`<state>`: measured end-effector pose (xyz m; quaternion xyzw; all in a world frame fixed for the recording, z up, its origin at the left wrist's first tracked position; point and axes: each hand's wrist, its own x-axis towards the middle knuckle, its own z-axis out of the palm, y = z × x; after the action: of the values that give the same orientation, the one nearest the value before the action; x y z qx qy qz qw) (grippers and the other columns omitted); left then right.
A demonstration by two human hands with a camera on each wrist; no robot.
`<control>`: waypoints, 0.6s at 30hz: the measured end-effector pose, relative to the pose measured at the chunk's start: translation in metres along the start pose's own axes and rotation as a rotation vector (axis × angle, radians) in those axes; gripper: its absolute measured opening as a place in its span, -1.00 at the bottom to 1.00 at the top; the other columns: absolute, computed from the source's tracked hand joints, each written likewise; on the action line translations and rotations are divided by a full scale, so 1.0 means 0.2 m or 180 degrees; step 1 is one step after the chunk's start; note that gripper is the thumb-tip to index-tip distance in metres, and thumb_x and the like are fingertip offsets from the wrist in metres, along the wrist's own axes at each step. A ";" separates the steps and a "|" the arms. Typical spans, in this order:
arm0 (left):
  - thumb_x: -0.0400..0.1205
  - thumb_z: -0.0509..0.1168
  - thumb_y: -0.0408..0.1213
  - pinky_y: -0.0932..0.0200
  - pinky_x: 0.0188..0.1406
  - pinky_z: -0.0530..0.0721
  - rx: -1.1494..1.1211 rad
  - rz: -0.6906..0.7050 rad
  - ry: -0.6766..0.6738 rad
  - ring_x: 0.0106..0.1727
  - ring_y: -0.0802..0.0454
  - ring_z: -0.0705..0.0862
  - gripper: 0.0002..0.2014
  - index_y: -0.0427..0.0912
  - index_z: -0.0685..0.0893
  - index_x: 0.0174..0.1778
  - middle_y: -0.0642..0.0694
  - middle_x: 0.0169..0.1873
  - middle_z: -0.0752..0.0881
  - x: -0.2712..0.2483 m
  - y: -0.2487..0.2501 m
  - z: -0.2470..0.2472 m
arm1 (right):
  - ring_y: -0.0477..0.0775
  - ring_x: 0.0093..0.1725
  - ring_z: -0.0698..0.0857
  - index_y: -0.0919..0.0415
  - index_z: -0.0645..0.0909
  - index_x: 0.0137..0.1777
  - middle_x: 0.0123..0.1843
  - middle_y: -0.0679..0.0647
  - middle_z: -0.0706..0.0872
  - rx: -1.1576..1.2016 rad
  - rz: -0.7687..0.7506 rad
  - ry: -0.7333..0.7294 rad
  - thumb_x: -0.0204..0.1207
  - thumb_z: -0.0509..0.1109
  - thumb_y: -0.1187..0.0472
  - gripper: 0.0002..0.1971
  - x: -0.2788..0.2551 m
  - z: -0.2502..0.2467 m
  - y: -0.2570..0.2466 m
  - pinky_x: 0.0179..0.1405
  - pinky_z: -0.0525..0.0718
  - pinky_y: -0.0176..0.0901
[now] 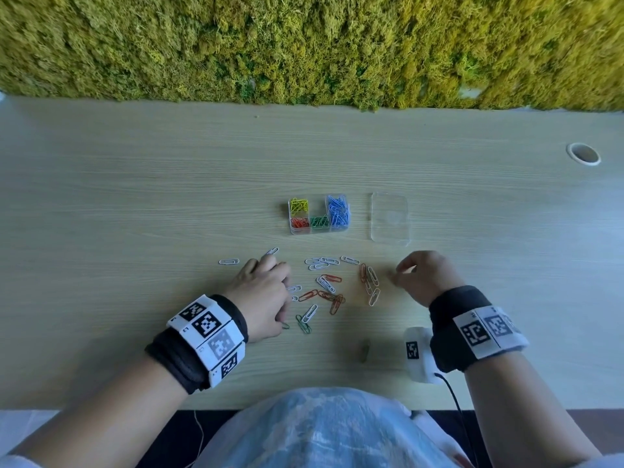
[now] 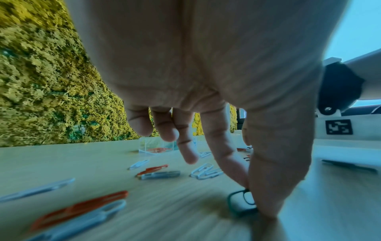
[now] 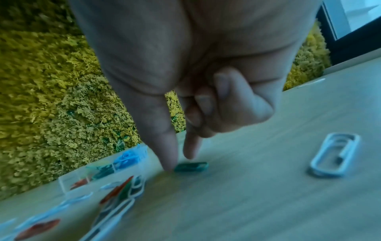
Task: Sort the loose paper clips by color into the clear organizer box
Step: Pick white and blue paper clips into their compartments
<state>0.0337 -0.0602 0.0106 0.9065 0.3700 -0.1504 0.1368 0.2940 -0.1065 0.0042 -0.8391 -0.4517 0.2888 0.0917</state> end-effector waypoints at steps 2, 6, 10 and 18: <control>0.45 0.32 -0.18 0.14 0.21 0.27 0.0015 0.0038 0.0038 0.26 0.01 0.31 -0.92 -0.02 0.72 -0.29 0.11 0.06 0.44 0.00 0.00 0.01 | 0.05 -0.17 0.62 0.19 0.72 -0.10 -0.09 0.12 0.72 -0.0182 0.0077 0.0023 0.49 0.43 0.20 -0.92 0.01 0.01 0.00 -0.26 0.51 -0.25; 0.43 0.34 -0.15 0.18 0.19 0.29 -0.0264 0.0048 -0.0001 0.17 0.13 0.32 -0.94 0.01 0.67 -0.35 0.19 -0.14 0.42 -0.01 -0.03 0.04 | 0.08 -0.20 0.64 0.26 0.73 -0.14 -0.12 0.16 0.76 -0.0343 0.0118 -0.0047 0.46 0.41 0.20 -0.87 0.00 0.01 -0.01 -0.34 0.55 -0.23; 0.27 0.42 -0.20 0.21 -0.07 0.61 -0.1722 -0.0111 0.0082 -0.23 0.21 0.57 -0.84 0.08 0.55 -0.52 0.16 -0.38 0.63 -0.03 -0.06 0.06 | 0.02 -0.31 0.59 0.24 0.69 -0.18 -0.32 0.06 0.68 0.0265 0.0008 -0.0398 0.44 0.41 0.15 -0.85 -0.01 0.01 0.01 -0.42 0.52 -0.24; 0.52 0.35 -0.63 0.17 -0.30 0.74 -0.4370 -0.0247 -0.0453 -0.37 0.04 0.72 -0.74 -0.20 0.66 0.00 -0.03 -0.43 0.70 -0.02 -0.06 0.05 | 0.05 -0.41 0.63 0.29 0.61 -0.01 -0.37 0.15 0.62 0.3435 -0.0031 -0.1590 0.52 0.26 0.55 -0.80 -0.08 -0.01 0.04 -0.47 0.65 -0.27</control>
<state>0.0205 -0.0578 0.0009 0.5887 0.4037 0.0540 0.6982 0.2951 -0.1235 0.0091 -0.5785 -0.2528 0.6659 0.3975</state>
